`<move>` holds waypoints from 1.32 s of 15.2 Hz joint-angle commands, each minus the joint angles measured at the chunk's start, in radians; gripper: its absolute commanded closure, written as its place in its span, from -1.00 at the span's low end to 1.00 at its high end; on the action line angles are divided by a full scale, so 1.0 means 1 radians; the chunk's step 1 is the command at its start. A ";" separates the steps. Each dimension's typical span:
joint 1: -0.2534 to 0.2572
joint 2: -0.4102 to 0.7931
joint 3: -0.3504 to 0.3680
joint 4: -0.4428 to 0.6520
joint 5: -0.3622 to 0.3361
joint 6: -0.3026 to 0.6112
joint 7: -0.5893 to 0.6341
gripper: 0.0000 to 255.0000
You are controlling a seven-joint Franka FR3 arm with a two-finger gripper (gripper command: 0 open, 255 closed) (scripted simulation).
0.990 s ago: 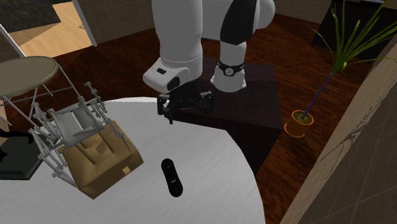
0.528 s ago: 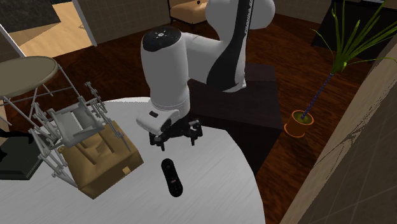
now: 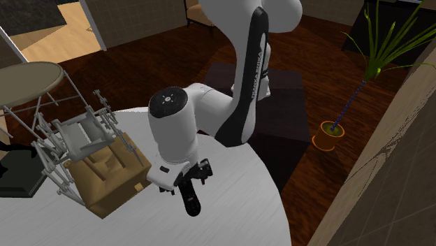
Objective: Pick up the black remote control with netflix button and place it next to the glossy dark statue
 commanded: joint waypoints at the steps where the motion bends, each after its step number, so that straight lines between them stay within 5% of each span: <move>1: -0.016 0.040 0.014 0.025 0.008 0.016 -0.020 -1.00; 15: -0.045 0.133 0.049 0.060 0.032 0.076 -0.040 -1.00; 16: -0.045 0.133 0.049 0.060 0.032 0.076 -0.040 1.00; 20: -0.045 0.132 0.049 0.059 0.032 0.076 -0.040 1.00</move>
